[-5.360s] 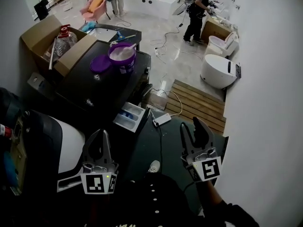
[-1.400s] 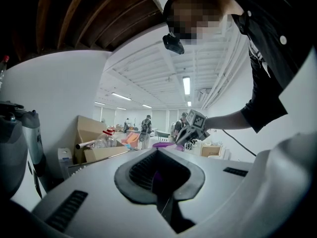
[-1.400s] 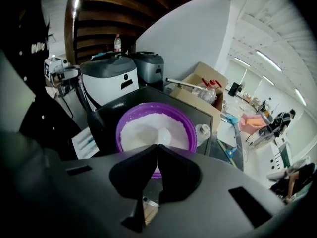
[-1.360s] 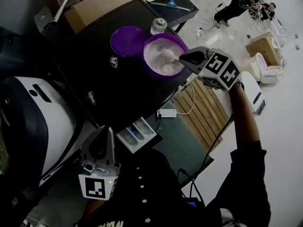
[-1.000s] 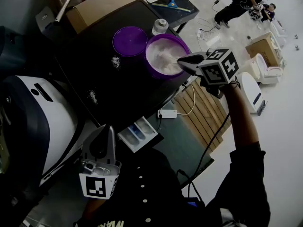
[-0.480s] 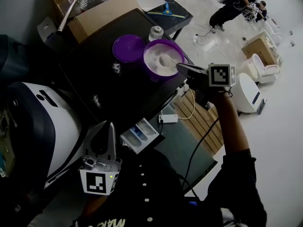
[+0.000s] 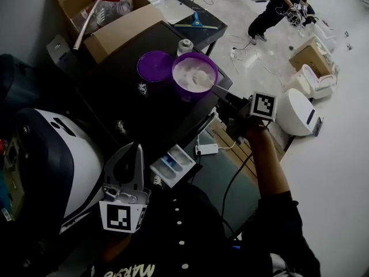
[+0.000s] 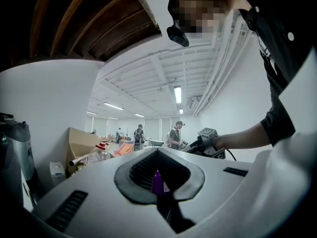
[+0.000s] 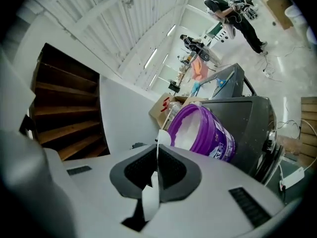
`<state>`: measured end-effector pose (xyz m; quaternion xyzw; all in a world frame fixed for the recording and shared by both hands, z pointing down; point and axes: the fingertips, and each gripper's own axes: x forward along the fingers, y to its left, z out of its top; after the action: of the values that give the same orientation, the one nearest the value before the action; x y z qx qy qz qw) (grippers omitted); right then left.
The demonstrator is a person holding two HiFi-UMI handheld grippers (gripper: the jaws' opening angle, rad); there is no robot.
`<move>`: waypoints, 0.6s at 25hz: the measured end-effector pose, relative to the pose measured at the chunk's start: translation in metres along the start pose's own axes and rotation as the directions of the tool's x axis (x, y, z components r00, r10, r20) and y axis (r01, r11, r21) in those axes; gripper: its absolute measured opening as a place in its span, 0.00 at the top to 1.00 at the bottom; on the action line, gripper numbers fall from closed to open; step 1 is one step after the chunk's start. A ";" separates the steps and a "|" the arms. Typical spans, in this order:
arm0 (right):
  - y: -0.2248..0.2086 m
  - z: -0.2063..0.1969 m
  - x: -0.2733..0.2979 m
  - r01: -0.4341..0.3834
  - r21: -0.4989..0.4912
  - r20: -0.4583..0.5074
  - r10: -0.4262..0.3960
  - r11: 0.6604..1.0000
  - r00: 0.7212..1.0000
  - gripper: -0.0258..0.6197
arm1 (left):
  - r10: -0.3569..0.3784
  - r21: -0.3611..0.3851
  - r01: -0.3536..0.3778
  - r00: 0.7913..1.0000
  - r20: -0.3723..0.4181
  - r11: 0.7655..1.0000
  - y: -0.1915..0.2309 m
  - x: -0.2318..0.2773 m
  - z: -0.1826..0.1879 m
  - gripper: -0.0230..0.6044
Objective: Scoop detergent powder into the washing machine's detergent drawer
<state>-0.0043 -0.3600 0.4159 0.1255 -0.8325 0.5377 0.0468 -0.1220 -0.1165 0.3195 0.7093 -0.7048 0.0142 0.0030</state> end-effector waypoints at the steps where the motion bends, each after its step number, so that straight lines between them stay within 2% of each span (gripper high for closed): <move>1: 0.005 -0.003 -0.002 -0.001 -0.017 0.006 0.001 1.000 1.000 0.91 | -0.007 0.002 0.007 1.000 0.003 1.000 -0.001 0.000 0.001 0.94; 7: 0.047 -0.027 -0.016 -0.012 -0.085 0.048 0.016 0.996 0.999 0.91 | -0.037 -0.016 0.037 0.999 -0.008 0.999 -0.007 0.004 0.000 0.94; 15: 0.094 -0.076 -0.048 -0.041 -0.095 0.104 0.050 0.995 0.993 0.91 | -0.087 -0.014 0.087 0.996 0.009 0.996 -0.013 0.012 0.006 0.94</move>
<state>0.0132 -0.2465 0.3542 0.1327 -0.8604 0.4921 -0.0042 -0.1087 -0.1286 0.3136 0.7394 -0.6733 0.0062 0.0059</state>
